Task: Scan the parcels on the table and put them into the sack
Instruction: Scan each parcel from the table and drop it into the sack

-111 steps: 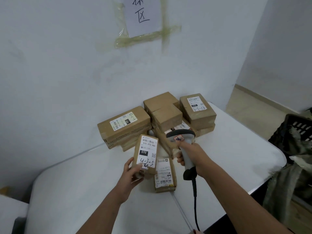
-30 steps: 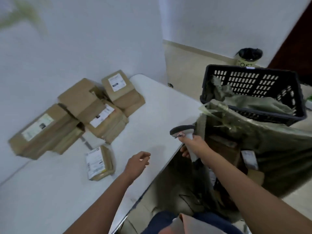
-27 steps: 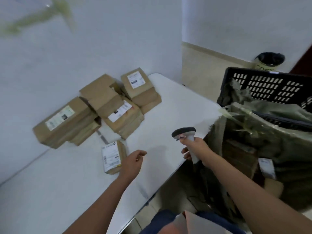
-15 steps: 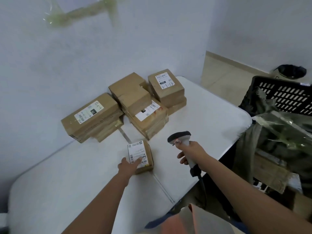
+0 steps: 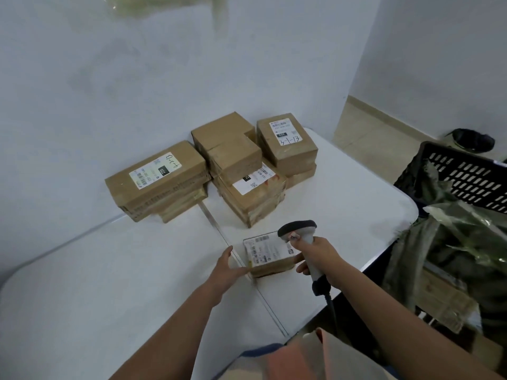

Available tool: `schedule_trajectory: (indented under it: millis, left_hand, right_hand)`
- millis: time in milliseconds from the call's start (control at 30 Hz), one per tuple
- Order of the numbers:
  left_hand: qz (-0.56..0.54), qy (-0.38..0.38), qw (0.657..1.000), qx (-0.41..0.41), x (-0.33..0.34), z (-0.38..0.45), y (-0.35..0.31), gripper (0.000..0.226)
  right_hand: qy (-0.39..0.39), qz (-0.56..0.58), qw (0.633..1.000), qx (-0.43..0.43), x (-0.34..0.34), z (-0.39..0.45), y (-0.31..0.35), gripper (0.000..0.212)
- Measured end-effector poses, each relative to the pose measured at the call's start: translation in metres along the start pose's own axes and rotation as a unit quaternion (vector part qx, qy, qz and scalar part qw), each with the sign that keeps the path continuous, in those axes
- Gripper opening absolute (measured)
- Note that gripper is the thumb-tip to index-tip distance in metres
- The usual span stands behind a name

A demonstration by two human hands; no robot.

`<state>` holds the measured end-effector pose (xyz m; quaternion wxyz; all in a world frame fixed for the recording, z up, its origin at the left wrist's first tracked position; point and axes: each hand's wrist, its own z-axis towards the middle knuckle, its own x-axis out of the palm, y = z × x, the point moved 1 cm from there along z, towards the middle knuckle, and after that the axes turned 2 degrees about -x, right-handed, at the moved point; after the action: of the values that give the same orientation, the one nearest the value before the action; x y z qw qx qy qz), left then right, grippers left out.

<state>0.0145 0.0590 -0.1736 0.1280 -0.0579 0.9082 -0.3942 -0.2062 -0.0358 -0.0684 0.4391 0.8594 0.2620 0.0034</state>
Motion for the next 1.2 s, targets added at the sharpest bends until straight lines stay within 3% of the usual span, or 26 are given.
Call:
schedule_trajectory:
  millis: [200,467,800,1200]
  left_hand:
    - [0.071,0.010,0.995,0.067,0.026,0.004,-0.010,0.122]
    - [0.235,0.056,0.960,0.138,0.040,0.018,-0.031,0.128]
    - [0.193,0.064,0.968,0.146,0.047,0.025,-0.038,0.117]
    - [0.131,0.077,0.980,0.131,0.051,0.025,-0.031,0.122]
  right_hand:
    - [-0.005,0.003,1.000,-0.009,-0.003,-0.003,0.014,0.039]
    - [-0.012,0.003,1.000,0.002,-0.012,-0.012,0.046,0.043]
    - [-0.012,-0.003,1.000,0.029,-0.013,-0.020,0.052,0.043]
    - [-0.018,-0.022,0.999,0.026,-0.009,-0.020,0.054,0.039]
